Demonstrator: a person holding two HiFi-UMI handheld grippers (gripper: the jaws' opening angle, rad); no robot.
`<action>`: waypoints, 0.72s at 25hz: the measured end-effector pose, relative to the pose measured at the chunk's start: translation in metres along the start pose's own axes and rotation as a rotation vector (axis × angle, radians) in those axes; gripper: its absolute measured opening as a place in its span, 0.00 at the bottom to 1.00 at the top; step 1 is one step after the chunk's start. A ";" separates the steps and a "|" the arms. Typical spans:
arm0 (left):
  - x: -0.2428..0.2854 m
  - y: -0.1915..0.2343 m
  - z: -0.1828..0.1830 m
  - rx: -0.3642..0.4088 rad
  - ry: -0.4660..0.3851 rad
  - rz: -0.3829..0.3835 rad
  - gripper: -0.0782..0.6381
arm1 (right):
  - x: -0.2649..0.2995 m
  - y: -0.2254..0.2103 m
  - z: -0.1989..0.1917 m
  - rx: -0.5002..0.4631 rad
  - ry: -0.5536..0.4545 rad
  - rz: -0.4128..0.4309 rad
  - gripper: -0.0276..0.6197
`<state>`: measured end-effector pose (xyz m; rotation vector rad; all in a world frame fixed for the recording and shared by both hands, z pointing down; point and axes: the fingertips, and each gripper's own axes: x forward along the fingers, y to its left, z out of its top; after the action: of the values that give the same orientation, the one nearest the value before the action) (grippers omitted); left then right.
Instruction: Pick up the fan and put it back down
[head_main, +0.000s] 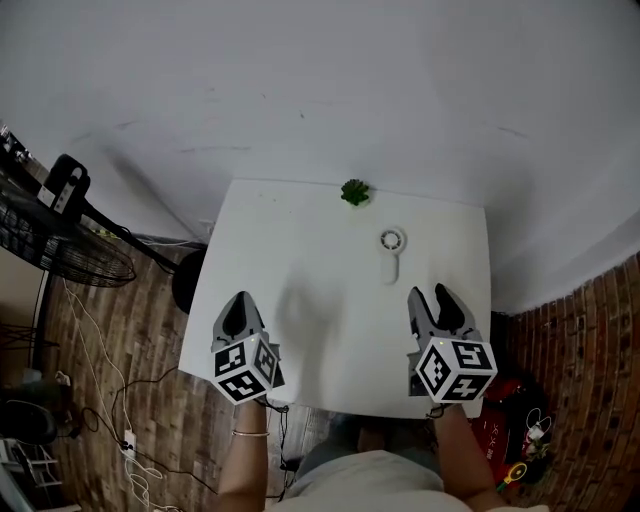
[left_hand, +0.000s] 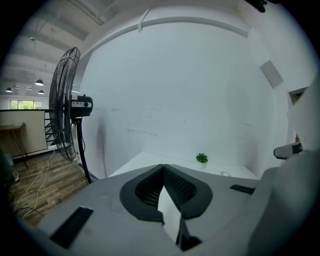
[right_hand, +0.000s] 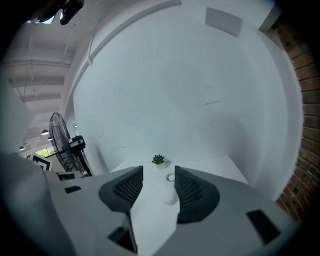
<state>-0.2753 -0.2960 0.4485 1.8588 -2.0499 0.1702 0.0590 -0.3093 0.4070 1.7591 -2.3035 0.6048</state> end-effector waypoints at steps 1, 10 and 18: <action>0.000 0.007 -0.001 -0.004 0.001 0.011 0.13 | 0.005 0.001 -0.002 -0.002 0.007 -0.002 0.35; 0.000 0.064 -0.022 -0.055 0.044 0.103 0.13 | 0.057 0.004 -0.017 -0.039 0.084 -0.045 0.35; 0.010 0.096 -0.054 -0.111 0.097 0.173 0.13 | 0.102 -0.002 -0.046 -0.062 0.177 -0.089 0.36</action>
<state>-0.3599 -0.2754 0.5165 1.5768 -2.1075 0.1842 0.0273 -0.3805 0.4877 1.6964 -2.0916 0.6384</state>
